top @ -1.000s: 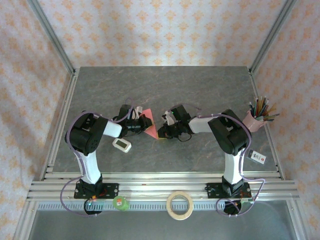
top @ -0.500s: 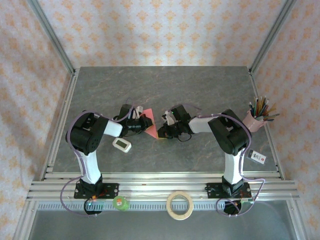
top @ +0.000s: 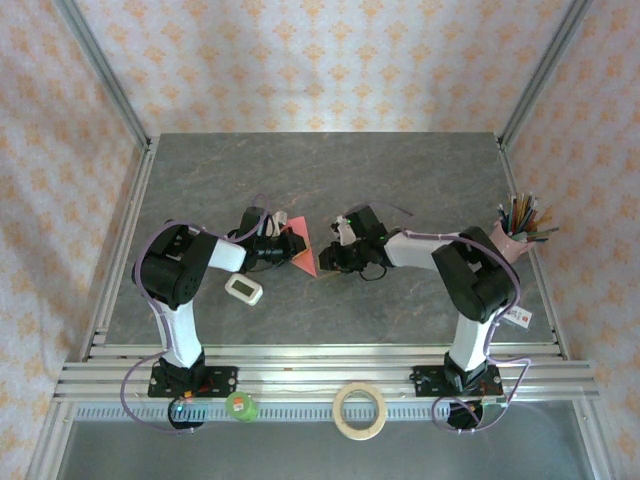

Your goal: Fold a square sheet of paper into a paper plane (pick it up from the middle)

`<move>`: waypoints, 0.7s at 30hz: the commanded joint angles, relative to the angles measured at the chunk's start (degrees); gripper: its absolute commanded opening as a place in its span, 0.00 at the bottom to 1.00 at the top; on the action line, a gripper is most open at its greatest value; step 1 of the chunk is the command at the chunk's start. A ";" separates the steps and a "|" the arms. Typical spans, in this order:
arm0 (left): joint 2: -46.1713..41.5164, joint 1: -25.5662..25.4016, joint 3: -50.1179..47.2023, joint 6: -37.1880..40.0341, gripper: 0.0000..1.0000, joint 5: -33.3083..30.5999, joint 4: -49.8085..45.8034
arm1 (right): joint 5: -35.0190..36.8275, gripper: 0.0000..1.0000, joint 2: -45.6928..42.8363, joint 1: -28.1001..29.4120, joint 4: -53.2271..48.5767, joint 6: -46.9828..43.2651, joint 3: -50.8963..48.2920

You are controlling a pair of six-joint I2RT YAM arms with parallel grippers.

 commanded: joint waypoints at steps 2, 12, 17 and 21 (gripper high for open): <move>3.52 -0.20 -0.33 2.36 0.05 -4.18 -7.64 | 1.18 0.17 -0.99 0.97 1.38 2.23 1.40; 4.18 -0.19 -0.39 1.95 0.05 -4.25 -8.12 | 5.04 0.06 4.45 5.07 5.29 6.97 5.80; 4.25 -0.27 -0.37 1.75 0.05 -4.07 -7.86 | 7.36 0.04 6.58 5.54 5.46 8.29 7.64; 3.95 -0.33 -0.24 1.77 0.05 -3.78 -7.76 | 8.82 0.04 7.60 5.53 4.99 8.75 8.29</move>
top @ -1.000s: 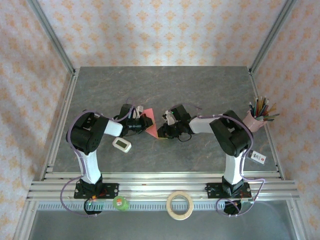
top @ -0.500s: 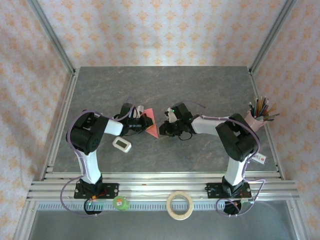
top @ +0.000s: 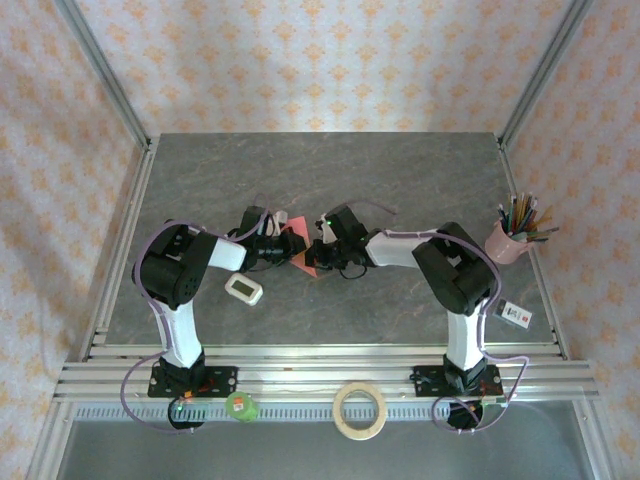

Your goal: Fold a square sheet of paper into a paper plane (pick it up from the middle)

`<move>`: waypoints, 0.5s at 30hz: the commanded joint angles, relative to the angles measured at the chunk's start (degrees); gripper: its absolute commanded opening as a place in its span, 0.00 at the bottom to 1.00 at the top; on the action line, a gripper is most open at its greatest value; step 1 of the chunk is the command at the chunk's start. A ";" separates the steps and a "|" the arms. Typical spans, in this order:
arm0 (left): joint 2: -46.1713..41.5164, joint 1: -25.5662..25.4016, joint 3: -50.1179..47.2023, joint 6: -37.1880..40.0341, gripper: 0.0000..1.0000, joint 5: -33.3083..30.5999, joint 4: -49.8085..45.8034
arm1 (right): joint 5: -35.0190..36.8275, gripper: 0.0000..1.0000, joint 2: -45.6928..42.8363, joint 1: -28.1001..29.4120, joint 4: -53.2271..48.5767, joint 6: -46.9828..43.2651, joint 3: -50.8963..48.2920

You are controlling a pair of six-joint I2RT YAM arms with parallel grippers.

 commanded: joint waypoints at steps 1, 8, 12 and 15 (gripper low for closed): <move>3.84 -0.30 -0.71 1.19 0.05 -3.75 -6.55 | 3.01 0.04 1.06 0.22 0.69 1.28 1.87; 3.47 -0.46 -0.50 0.84 0.05 -2.92 -6.15 | 3.71 0.04 2.08 0.24 -0.14 1.73 2.02; 3.38 -0.55 -0.17 0.68 0.05 -2.83 -6.23 | 4.07 0.04 2.38 0.27 -1.01 1.72 1.79; 3.38 -0.55 -0.17 0.58 0.05 -3.00 -6.33 | 4.61 0.04 2.51 0.22 -2.24 1.41 1.69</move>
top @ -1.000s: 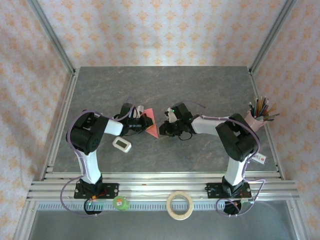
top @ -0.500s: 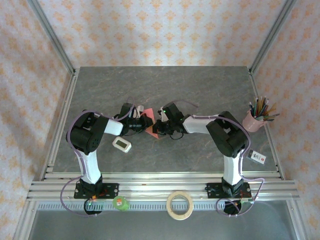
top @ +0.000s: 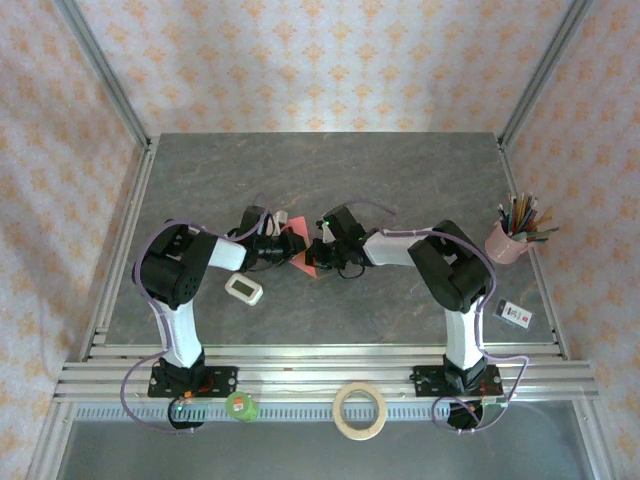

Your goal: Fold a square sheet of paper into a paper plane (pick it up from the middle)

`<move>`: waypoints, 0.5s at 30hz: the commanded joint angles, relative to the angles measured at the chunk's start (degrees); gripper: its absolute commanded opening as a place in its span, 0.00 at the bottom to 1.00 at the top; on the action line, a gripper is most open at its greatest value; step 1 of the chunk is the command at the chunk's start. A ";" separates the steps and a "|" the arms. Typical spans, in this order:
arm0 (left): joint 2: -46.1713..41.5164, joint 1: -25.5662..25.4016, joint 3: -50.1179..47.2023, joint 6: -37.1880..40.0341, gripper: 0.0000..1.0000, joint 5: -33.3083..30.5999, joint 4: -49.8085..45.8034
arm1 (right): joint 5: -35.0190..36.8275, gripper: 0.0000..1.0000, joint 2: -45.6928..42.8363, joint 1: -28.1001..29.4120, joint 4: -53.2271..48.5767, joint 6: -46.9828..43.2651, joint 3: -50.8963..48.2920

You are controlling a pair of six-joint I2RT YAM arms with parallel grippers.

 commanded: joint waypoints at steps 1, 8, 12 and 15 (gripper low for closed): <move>3.38 -0.55 -0.27 0.62 0.05 -3.52 -6.30 | 2.52 0.04 0.80 0.25 -2.44 0.00 0.73; 2.17 -0.55 1.32 1.07 0.06 -2.92 -7.43 | 4.72 0.04 2.14 0.26 -8.11 -3.19 0.93; -1.15 -0.41 3.62 1.61 0.08 -2.30 -8.39 | 6.39 0.04 2.28 -0.38 -11.82 -5.86 -0.28; -2.94 -0.11 5.31 2.95 0.10 -2.54 -10.12 | 6.53 0.04 1.75 -0.90 -13.22 -7.51 -1.42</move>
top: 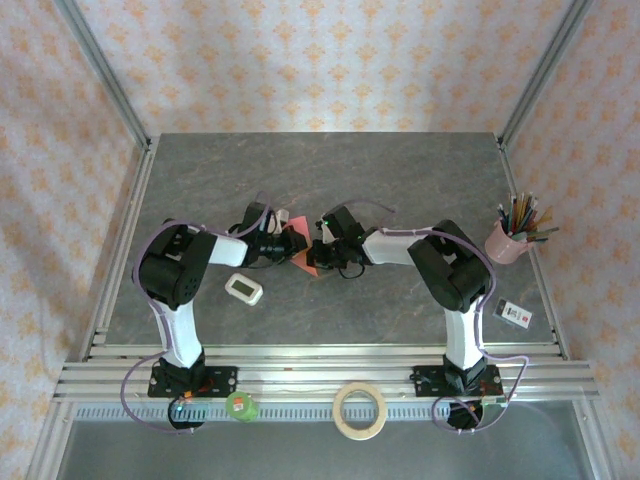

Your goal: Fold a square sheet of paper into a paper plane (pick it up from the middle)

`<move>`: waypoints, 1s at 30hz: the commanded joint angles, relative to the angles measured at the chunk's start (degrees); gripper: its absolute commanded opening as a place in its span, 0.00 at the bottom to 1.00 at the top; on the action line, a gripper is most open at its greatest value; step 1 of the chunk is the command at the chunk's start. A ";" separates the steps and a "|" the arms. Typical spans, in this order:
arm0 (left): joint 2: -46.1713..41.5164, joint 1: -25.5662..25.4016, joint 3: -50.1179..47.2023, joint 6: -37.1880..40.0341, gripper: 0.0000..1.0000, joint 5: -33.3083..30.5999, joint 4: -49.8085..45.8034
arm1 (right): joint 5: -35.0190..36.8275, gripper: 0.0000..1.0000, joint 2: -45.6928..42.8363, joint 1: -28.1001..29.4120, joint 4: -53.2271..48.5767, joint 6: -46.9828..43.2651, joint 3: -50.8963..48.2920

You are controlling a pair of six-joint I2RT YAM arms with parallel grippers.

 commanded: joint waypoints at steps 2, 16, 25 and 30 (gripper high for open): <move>-2.90 0.42 2.59 3.27 0.10 -2.27 -4.48 | 4.54 0.04 0.76 -0.96 -10.50 -4.29 -2.93; 0.30 1.62 3.91 3.81 0.08 -2.45 -4.69 | -0.37 0.05 -0.92 -1.84 -10.55 -7.20 -3.83; 3.73 1.41 5.05 5.10 0.06 -6.55 -11.10 | -2.05 0.05 -1.04 -2.07 -9.05 -6.27 -2.76; 3.73 1.15 5.05 6.27 0.05 -9.38 -14.19 | -3.81 0.05 -2.52 -2.00 -5.84 -3.89 -1.74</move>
